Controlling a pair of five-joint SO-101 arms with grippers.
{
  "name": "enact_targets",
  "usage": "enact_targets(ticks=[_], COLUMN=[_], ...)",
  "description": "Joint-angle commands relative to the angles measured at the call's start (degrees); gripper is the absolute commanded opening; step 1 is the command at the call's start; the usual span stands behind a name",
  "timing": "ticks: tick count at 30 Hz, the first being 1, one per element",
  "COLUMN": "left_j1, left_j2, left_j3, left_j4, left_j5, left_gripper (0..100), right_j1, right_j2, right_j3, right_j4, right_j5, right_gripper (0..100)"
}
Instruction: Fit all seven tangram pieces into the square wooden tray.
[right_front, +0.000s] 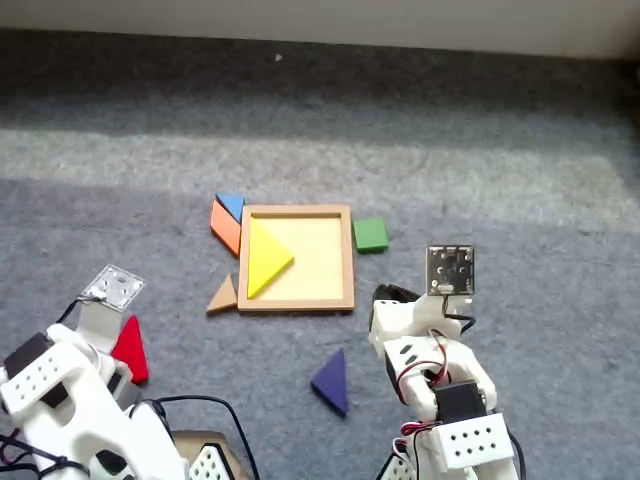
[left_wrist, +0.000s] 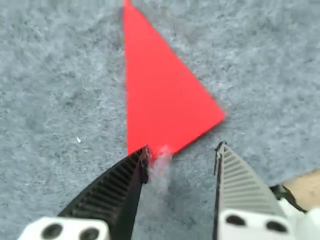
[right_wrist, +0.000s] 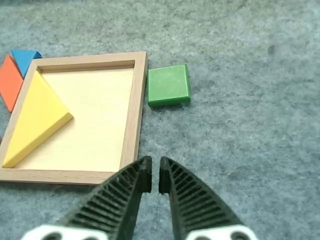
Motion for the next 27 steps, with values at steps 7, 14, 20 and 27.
enact_targets(ticks=[7, 14, 20, 27], left_j1=[-1.19, -0.66, 0.04, 0.92], left_j2=[0.66, 0.75, 0.13, 0.57], left_j3=[2.07, 3.91, 0.92, -12.62], left_j4=[-9.23, -9.23, -8.79, 8.26], left_j5=[4.22, 4.13, 4.57, 8.26], left_gripper=[28, 27, 24, 25], right_j1=[0.48, 0.48, 0.48, 0.40], right_j2=[-0.66, -0.66, -0.66, -0.66], right_j3=[-0.13, -0.13, -0.13, -0.13], right_j4=[-1.36, -1.36, -1.36, -1.36], right_j5=[0.62, 0.62, 0.62, 0.62], right_gripper=[4.4, 4.4, 4.4, 4.4])
